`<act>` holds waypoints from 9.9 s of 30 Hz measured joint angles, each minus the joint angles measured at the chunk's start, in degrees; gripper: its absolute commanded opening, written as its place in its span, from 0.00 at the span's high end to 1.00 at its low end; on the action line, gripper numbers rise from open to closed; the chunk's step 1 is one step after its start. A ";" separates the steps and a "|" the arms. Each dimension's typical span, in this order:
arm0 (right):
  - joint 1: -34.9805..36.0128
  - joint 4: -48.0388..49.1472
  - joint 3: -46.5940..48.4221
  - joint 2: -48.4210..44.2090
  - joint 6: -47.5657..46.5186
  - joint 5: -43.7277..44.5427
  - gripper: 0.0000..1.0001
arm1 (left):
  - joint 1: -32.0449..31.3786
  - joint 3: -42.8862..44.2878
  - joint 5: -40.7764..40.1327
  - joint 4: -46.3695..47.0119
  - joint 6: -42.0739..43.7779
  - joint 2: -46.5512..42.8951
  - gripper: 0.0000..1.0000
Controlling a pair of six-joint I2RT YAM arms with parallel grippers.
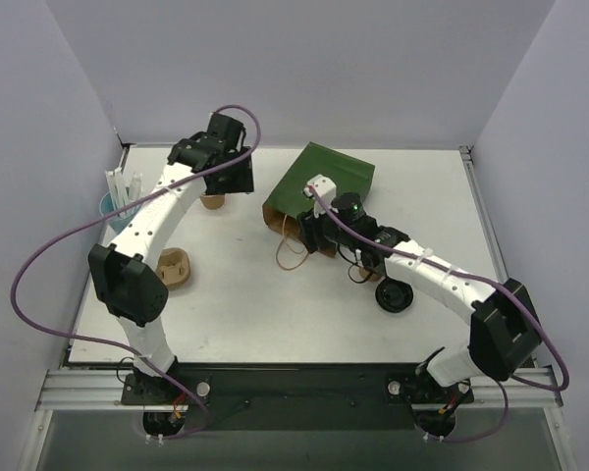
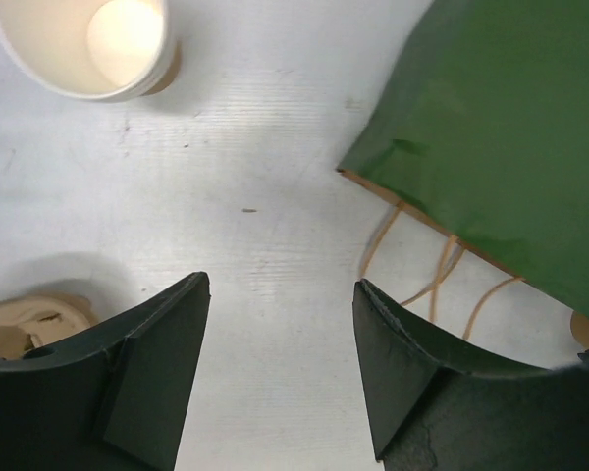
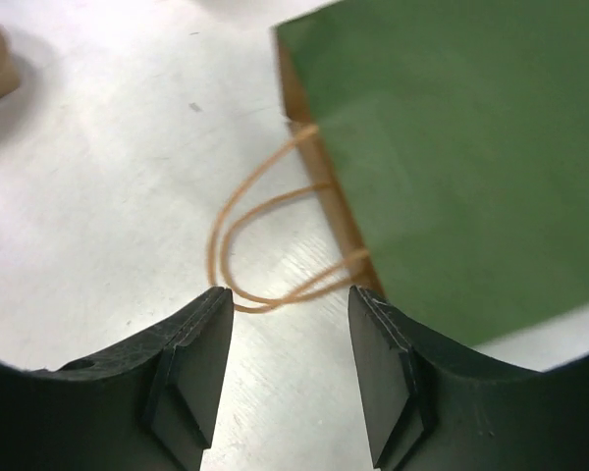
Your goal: Pack the takeout coffee
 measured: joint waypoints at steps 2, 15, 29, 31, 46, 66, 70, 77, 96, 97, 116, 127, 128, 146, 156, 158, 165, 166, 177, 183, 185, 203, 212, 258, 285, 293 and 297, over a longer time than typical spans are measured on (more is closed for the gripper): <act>0.11 1.99 0.57 2.14 -2.73 -5.42 0.48 | 3.91 -4.24 1.88 1.38 -0.37 -2.54 0.30; 1.90 0.87 5.51 13.38 -5.14 -16.04 0.70 | 3.98 -4.52 1.22 1.33 2.69 -7.08 0.04; 2.21 -1.92 8.81 16.98 -0.15 -15.10 0.68 | 7.13 -12.15 5.60 3.30 2.43 -15.47 0.03; 2.23 -3.26 9.35 18.05 0.50 -14.49 0.86 | 7.13 -14.19 5.73 3.30 2.43 -16.11 0.06; 2.19 -12.98 25.22 13.73 9.38 -16.81 1.00 | 7.13 -21.88 4.26 2.47 1.53 -25.11 0.14; -3.32 -13.33 35.95 10.01 29.79 -15.56 0.96 | 7.13 -18.14 3.30 -2.95 0.31 -31.58 0.18; -4.17 -14.84 38.80 13.03 28.20 -15.61 0.85 | 7.13 -21.35 6.38 0.83 1.88 -32.72 0.18; -4.61 -19.65 46.23 19.47 23.54 -19.63 0.56 | 7.13 -26.91 11.67 10.56 3.96 -33.27 0.18; -5.01 -29.42 50.71 7.87 32.26 5.29 0.43 | 7.72 -16.85 16.70 23.43 19.74 -16.79 0.17; -5.05 -29.51 49.77 6.21 32.74 6.56 0.43 | 7.74 -16.63 17.38 23.63 20.26 -16.02 0.18; -5.05 -39.30 32.41 -6.91 39.71 13.73 0.45 | 7.26 -17.51 30.34 17.05 10.84 -14.86 0.37; -5.33 -43.34 35.43 1.55 41.57 17.97 0.46 | 0.37 -28.06 30.10 19.17 -1.25 -25.42 0.38; -5.33 -43.74 35.36 1.49 41.62 18.45 0.45 | 0.42 -28.13 29.49 19.12 -1.22 -24.90 0.38; -7.58 -49.00 20.68 -17.97 50.88 19.23 0.42 | 0.50 -21.66 23.30 16.70 2.45 -18.82 0.37; -7.56 -49.16 3.78 -29.33 65.05 20.24 0.49 | 0.50 -18.01 21.24 12.92 3.82 -18.18 0.37; -7.56 -46.53 -0.76 -30.32 66.73 19.67 0.49 | 0.46 -17.25 20.92 12.63 3.80 -18.18 0.37; -7.56 -40.24 -10.95 -31.32 68.52 17.29 0.49 | -1.18 -16.92 20.00 11.65 4.52 -18.18 0.37; -7.56 -39.19 -11.54 -31.69 68.87 16.72 0.49 | -1.88 -16.92 19.69 11.58 4.96 -18.18 0.37; -0.22 -27.96 -26.05 -39.56 78.82 14.82 0.41 | -4.07 -17.88 16.31 10.78 6.71 -18.21 0.37; 5.75 -23.78 -27.28 -39.65 83.38 18.47 0.40 | -4.11 -18.10 15.85 10.36 6.86 -18.21 0.37; 6.78 -21.81 -28.87 -39.69 84.65 19.93 0.43 | -4.15 -18.10 15.65 10.12 7.04 -18.21 0.37; 7.91 -9.97 -18.51 -30.73 67.08 21.94 1.00 | -4.96 -17.97 11.85 8.98 7.98 -18.21 0.36; 9.07 -27.02 20.09 -14.84 48.81 18.23 1.00 | 0.07 -8.98 6.43 6.64 7.56 -16.72 0.34; 13.88 -59.52 63.60 24.57 13.81 -13.73 0.69 | 7.69 -13.94 18.23 11.93 5.73 -27.96 0.25; 13.88 -55.87 62.27 24.24 19.23 -12.83 0.40 | 6.32 -30.14 14.84 8.90 -7.48 -38.10 0.31; 13.38 -54.55 60.65 22.71 23.39 -9.22 0.39 | 4.22 -36.54 18.18 13.92 -9.44 -37.13 0.38; 12.07 -53.24 60.65 19.74 26.67 -8.57 0.39 | 3.26 -37.03 18.91 14.71 -9.05 -36.20 0.55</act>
